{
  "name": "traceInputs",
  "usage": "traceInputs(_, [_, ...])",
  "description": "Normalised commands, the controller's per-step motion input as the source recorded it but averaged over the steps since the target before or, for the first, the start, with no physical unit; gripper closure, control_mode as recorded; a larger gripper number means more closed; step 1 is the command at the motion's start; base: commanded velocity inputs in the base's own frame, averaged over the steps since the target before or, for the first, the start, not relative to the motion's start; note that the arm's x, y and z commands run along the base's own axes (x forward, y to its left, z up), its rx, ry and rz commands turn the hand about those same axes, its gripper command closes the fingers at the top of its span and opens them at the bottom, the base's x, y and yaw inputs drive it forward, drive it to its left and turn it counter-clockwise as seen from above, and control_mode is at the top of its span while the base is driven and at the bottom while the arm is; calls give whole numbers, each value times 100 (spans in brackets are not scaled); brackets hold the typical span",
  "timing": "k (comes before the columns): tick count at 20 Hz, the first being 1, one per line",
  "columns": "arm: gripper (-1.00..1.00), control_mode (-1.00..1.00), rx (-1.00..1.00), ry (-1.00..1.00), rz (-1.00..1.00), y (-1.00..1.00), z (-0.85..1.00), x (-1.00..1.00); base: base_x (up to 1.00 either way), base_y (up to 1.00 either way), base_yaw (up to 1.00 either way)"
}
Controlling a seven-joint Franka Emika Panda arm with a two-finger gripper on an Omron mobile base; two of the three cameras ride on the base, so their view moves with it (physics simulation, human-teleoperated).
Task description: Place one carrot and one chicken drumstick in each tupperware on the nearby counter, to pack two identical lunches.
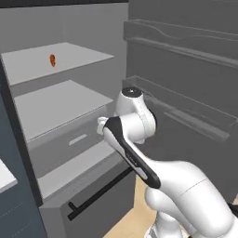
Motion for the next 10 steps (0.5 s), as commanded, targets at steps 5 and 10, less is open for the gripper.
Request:
traceInputs(5, [-100,100,0,0,0,0,0,0,76,3,45])
traceInputs(10, [-100,100,0,0,0,0,0,0,58,3,44])
